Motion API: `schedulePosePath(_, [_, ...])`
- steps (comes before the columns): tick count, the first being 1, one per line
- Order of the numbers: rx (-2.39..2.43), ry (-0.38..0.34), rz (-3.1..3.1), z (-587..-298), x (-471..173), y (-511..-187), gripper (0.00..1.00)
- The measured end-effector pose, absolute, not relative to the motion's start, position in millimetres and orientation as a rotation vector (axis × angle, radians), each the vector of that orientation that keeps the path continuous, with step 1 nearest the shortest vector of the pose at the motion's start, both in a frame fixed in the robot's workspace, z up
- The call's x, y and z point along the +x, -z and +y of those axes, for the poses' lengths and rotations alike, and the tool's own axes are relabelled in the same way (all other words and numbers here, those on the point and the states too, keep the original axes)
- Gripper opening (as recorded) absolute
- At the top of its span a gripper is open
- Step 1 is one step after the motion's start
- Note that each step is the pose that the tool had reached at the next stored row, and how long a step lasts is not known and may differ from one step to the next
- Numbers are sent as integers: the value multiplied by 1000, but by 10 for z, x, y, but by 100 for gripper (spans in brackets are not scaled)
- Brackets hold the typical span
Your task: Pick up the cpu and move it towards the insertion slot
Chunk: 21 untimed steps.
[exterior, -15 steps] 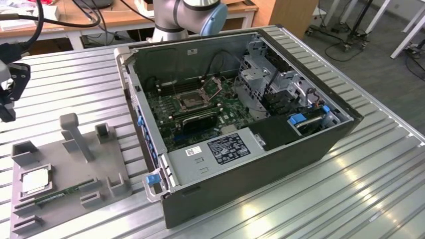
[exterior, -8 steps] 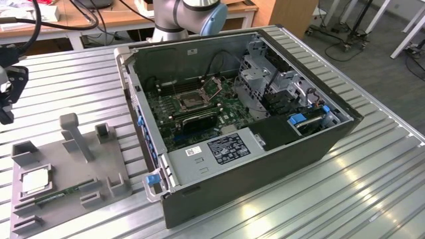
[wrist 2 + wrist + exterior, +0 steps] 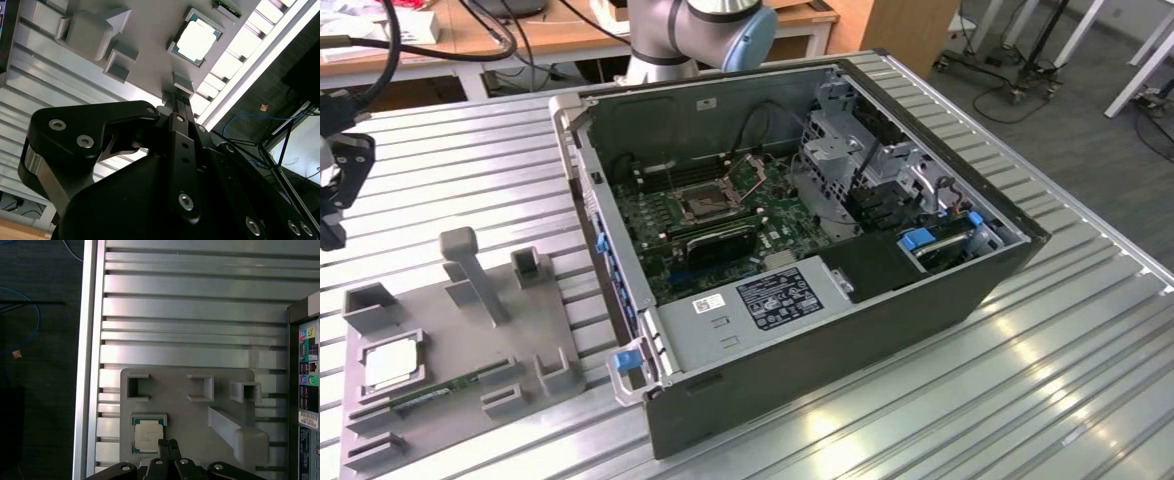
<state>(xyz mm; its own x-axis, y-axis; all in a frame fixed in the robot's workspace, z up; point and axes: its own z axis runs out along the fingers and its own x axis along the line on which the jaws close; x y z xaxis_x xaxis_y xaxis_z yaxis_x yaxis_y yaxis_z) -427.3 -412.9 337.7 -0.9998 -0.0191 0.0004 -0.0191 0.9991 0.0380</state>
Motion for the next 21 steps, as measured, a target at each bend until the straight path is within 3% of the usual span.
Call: schedulePosePath(21, [30,60,-3140,-4137,-4273,-3133,11])
